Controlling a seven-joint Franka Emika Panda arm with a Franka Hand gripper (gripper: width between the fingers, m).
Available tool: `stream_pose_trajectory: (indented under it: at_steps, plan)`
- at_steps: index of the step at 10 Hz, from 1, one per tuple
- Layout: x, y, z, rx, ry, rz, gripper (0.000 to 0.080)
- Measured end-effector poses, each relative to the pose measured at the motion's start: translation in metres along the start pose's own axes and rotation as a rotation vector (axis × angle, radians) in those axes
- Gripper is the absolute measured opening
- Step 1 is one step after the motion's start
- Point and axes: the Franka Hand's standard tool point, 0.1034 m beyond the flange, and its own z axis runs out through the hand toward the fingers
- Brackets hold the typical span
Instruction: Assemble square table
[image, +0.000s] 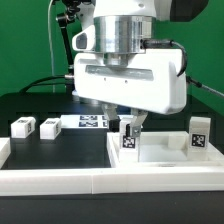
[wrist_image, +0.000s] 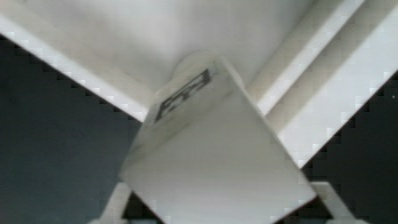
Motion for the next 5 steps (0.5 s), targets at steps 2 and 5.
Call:
stream_pose_trajectory:
  at_steps: [2,5]
  plan:
    - [0.002,-0.001,-0.004,0.004,0.000,-0.031,0.0467]
    - [-0.013,-0.009,-0.022,0.013,-0.014,0.065,0.0636]
